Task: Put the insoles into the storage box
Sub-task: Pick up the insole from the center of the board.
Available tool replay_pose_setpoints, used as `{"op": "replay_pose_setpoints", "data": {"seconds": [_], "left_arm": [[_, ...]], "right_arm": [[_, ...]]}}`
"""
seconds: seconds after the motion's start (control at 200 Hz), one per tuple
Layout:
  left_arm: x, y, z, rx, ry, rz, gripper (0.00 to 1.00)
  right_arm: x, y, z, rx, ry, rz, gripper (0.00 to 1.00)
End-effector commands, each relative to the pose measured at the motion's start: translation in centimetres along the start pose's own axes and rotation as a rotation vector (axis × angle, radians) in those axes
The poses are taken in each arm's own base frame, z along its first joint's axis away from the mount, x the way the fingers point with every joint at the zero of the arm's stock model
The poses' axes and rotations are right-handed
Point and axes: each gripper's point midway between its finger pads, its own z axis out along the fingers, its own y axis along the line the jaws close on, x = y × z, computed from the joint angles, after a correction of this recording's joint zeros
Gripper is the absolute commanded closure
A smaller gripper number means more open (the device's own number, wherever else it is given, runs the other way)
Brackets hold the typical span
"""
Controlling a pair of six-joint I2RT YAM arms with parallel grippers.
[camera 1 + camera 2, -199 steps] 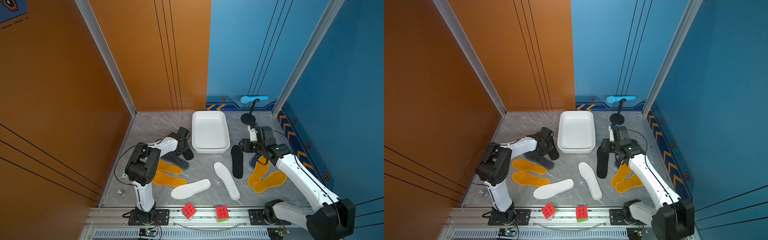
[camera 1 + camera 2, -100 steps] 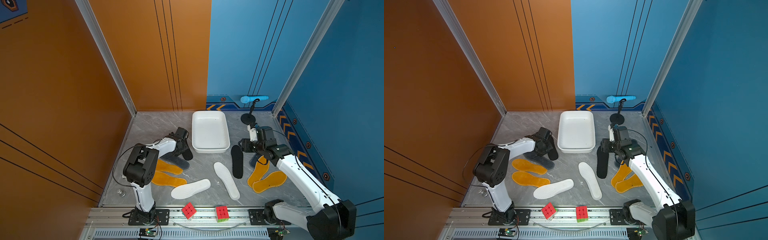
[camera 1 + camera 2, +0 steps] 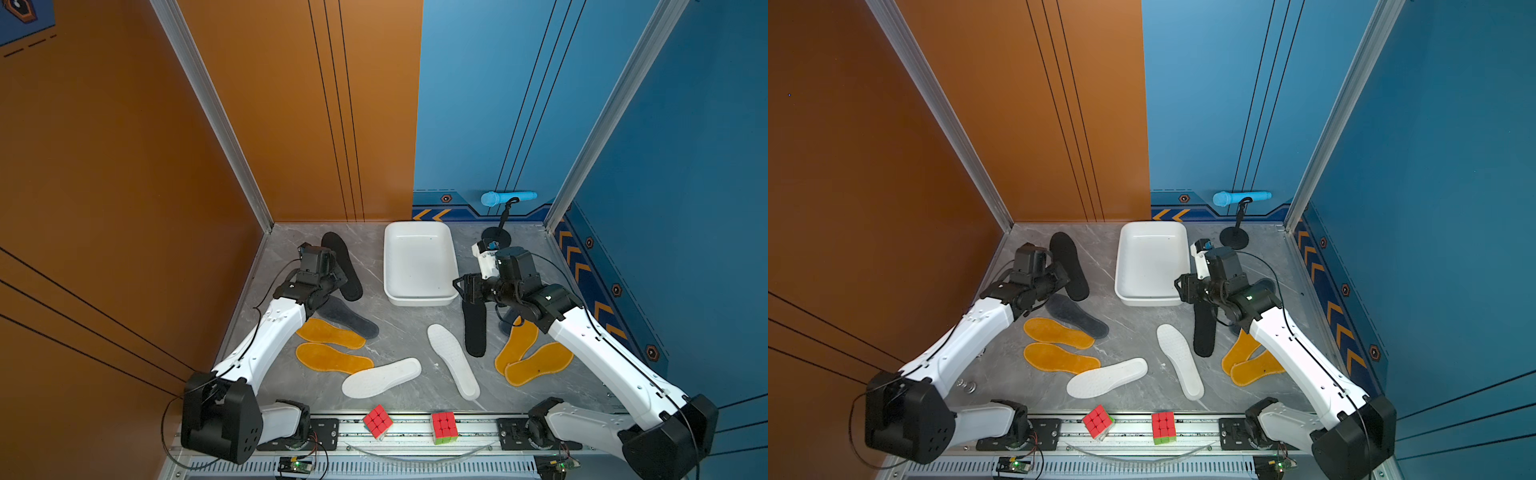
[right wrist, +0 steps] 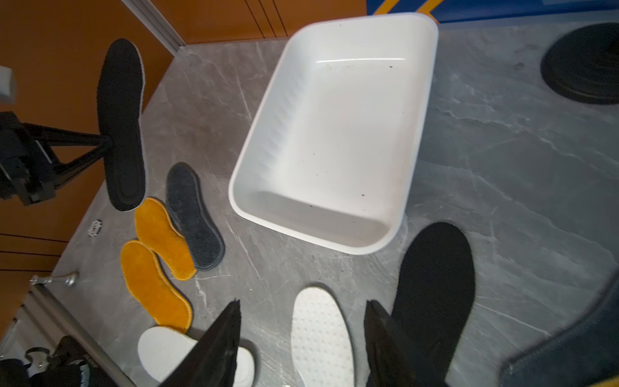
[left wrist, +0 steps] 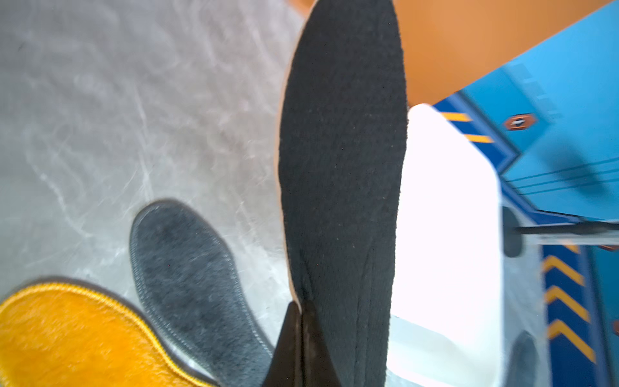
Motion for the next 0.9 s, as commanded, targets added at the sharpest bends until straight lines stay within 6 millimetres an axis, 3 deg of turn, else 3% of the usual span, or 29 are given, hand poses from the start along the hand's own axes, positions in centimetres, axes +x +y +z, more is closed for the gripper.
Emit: {"op": "replay_pose_setpoints", "data": {"seconds": [0.0,0.065,0.19,0.25,0.295,0.511,0.896], "left_arm": [[-0.5,-4.0,-1.7,0.192,-0.038,0.126,1.0],[-0.2,-6.8,-2.8,0.304,-0.053,0.194,1.0],[2.0,-10.2,-4.0,0.421,-0.017,0.302,1.0],[3.1,-11.1,-4.3,0.444,-0.008,0.341,1.0],[3.6,-11.6,-4.4,0.45,-0.007,0.347,1.0],[5.4,-13.4,-5.1,0.496,-0.013,0.338,1.0],[6.8,-14.3,-4.2,0.507,-0.015,0.276,1.0]], "right_arm": [[-2.5,3.4,0.4,-0.058,-0.047,-0.007,0.41],[-3.2,5.1,1.2,-0.074,-0.055,-0.033,0.42],[-3.9,7.8,3.4,-0.076,-0.055,-0.08,0.44],[-4.5,8.2,4.5,-0.067,-0.055,-0.09,0.46],[-4.3,9.7,5.2,-0.085,-0.047,-0.108,0.48],[-4.0,10.3,7.7,-0.09,-0.017,-0.108,0.51],[-4.3,9.2,7.8,-0.13,-0.052,-0.028,0.55]]}}
